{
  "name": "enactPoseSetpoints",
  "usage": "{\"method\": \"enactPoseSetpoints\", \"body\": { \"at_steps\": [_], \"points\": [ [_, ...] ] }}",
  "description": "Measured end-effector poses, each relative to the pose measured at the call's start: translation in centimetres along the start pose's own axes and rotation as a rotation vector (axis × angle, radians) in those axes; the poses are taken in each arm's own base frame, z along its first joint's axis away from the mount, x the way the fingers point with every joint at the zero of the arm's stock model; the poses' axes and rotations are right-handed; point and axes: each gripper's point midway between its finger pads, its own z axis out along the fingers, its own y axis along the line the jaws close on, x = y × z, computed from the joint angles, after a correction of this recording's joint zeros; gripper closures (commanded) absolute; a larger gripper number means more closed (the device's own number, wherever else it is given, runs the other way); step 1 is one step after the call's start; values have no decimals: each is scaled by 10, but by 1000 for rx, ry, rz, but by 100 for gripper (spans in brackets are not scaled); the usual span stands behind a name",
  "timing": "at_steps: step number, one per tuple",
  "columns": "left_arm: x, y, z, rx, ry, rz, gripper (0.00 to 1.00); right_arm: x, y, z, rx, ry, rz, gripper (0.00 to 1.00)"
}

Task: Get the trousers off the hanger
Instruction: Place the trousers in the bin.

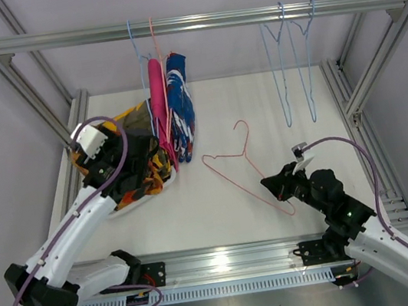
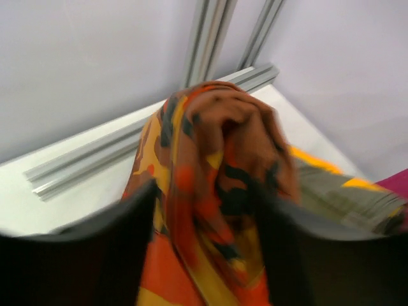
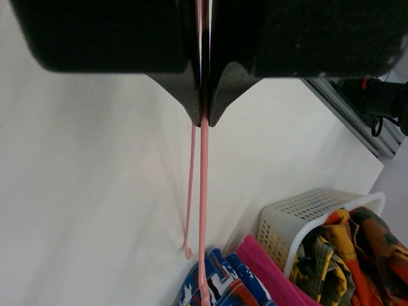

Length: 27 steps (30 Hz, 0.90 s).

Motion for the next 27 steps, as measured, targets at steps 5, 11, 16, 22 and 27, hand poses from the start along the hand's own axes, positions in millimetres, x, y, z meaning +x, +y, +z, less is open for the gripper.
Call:
{"method": "enactPoseSetpoints", "body": {
  "at_steps": [5,11,16,22,27],
  "points": [
    [-13,-34,5,-5,-2,-23,1,9,-3,9,-3,27,-6,100],
    [-30,-54,4,22,5,-43,1,18,-6,14,-9,45,-5,100],
    [-49,-55,-1,77,1,-66,1,17,-3,13,-25,40,-5,100],
    [-86,-10,-11,107,-29,-195,1,11,2,10,-46,13,-7,100],
    [-79,19,-11,77,-12,-243,1,12,4,8,-56,17,-6,100]
  ]
}}
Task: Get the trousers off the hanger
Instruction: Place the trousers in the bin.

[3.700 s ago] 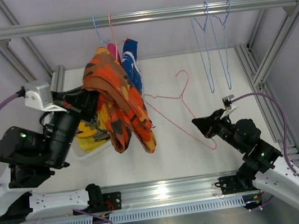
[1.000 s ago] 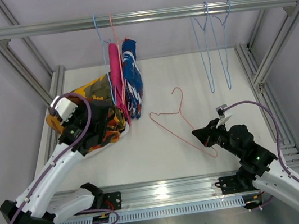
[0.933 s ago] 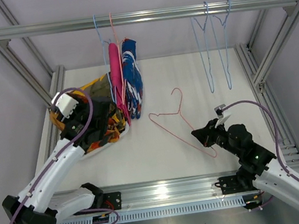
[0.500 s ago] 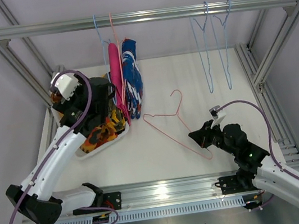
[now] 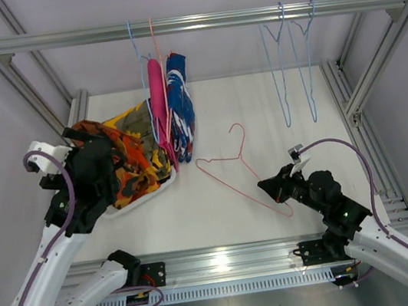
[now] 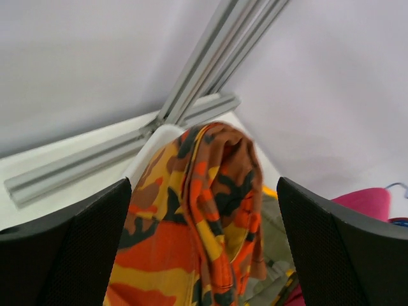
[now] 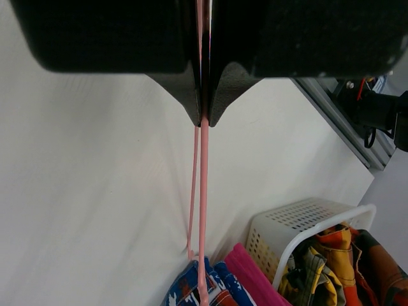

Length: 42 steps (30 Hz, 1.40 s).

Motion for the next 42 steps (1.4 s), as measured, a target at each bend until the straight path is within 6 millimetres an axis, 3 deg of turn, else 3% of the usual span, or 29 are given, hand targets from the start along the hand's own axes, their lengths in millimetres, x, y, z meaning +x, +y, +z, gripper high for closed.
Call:
{"method": "enactPoseSetpoints", "body": {
  "at_steps": [6,11,15,21,32,37,42],
  "points": [
    [48,21,14,-111,82,70,1,1,2,-7,-11,1,0,100],
    [102,35,25,-203,176,139,1,1,2,-13,-12,0,0,100],
    [123,36,36,-237,202,153,1,5,2,-14,-13,15,1,100],
    [151,13,60,-218,211,167,1,6,4,-15,-27,21,1,100],
    [239,-33,88,-109,329,259,1,26,-6,1,-3,89,8,100],
    [242,-57,90,-13,332,280,1,25,-5,3,-8,87,8,100],
    [239,-65,80,29,346,291,1,22,-2,1,-21,72,6,100]
  ]
}}
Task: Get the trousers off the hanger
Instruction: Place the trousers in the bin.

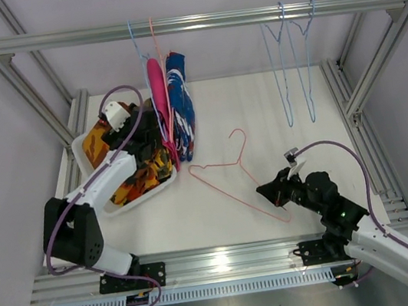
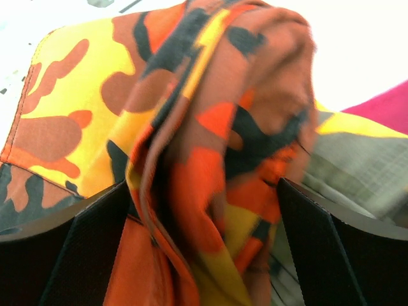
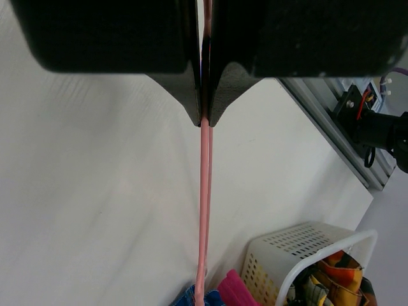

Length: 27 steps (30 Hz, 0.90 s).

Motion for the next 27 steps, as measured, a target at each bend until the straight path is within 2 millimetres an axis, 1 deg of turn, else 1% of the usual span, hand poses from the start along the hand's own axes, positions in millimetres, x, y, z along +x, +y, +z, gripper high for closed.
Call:
{"method": "enactPoseSetpoints", "body": {
  "at_steps": [2,4,7,10,12,14,15,17,18,20,22,23,25,26,27],
  "points": [
    [-5,-2,-10,23,4,-5,1,-2,3,-2,-11,-9,-2,100],
    [-14,-1,-23,48,8,-13,0,-4,4,-4,-18,-16,-3,100],
    [-33,8,-42,74,8,-26,1,-7,6,-6,-26,-30,-6,100],
    [-65,10,-70,139,-10,-76,1,-6,6,-6,-24,-28,-7,100],
    [-95,10,-93,199,-40,-137,1,-5,5,-6,-19,-23,-6,100],
    [-120,15,-112,245,-78,-192,1,-3,4,-6,-17,-20,-6,100],
    [-129,21,-119,257,-95,-211,1,-2,3,-6,-16,-18,-6,100],
    [-139,31,-127,259,-118,-233,1,-1,2,-7,-15,-17,-6,100],
    [-141,36,-129,252,-125,-239,1,-2,3,-8,-16,-20,-6,100],
    [-135,43,-127,232,-123,-242,1,-2,3,-9,-18,-25,-7,100],
    [-118,51,-119,194,-98,-226,1,-2,3,-9,-17,-23,-9,100],
    [-108,55,-115,174,-79,-214,14,-1,2,-10,-14,-19,-9,100],
    [-82,59,-102,126,-32,-191,32,1,1,-10,-11,-13,-8,100],
    [-69,63,-96,102,-9,-174,51,2,1,-10,-10,-11,-8,100],
    [-58,66,-92,82,11,-168,60,3,0,-10,-9,-10,-8,100]
  ]
}}
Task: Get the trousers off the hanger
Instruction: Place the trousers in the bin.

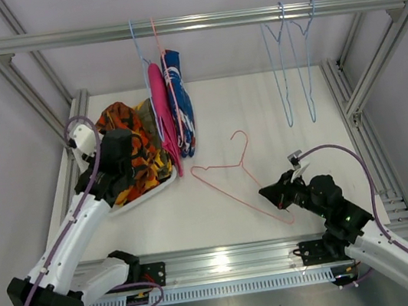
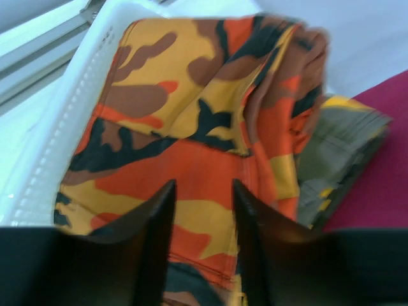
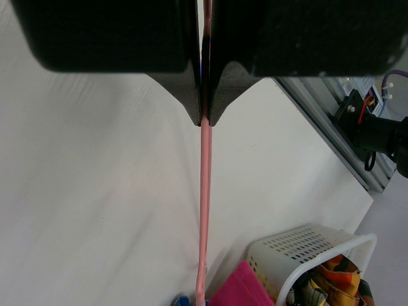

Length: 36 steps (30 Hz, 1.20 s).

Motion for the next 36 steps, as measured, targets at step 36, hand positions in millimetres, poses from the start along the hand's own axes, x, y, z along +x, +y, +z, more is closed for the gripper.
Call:
{"method": "enactPoseSetpoints", "body": {
  "at_steps": [36],
  "points": [
    [104,-5,75,-126,267,18,67,5,-3,0,5,12,-19,100]
  ]
}}
